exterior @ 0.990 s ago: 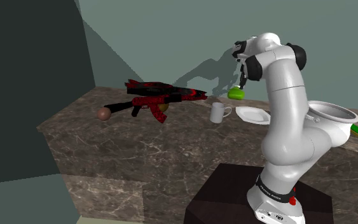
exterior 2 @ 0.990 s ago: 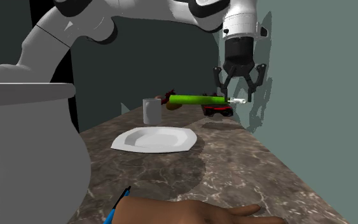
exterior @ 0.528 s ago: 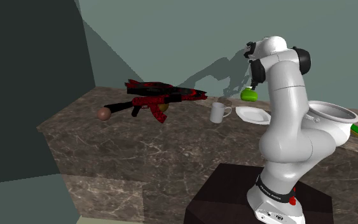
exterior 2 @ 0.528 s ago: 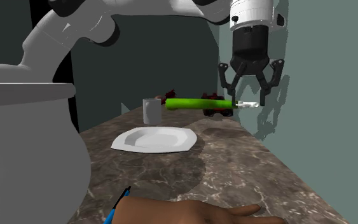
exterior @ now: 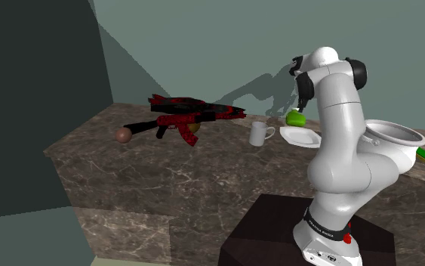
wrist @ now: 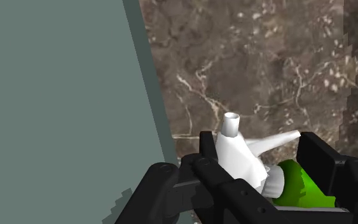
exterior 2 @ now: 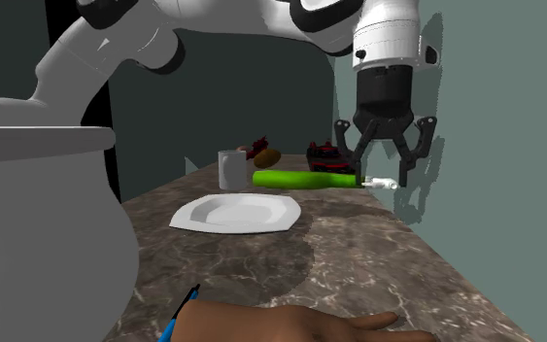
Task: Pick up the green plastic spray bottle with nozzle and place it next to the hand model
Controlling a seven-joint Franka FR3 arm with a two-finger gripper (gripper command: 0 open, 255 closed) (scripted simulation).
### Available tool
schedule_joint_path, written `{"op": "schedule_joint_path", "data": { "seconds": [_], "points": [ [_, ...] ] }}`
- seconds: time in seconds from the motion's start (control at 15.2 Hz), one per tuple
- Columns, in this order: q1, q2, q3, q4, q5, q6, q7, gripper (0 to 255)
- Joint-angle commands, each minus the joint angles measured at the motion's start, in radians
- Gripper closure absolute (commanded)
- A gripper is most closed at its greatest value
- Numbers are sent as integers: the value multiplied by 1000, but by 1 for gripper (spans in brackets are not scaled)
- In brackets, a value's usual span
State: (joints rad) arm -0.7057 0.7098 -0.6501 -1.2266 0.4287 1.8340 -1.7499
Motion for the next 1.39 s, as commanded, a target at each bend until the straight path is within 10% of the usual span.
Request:
{"op": "schedule_joint_path", "data": {
  "seconds": [0.0,1.12,1.19,1.32],
  "points": [
    [7,2,2,-31,3,31,-5,255],
    [13,38,18,-105,28,133,-25,255],
    [13,37,18,-105,28,133,-25,0],
    [13,37,18,-105,28,133,-25,0]
  ]
}}
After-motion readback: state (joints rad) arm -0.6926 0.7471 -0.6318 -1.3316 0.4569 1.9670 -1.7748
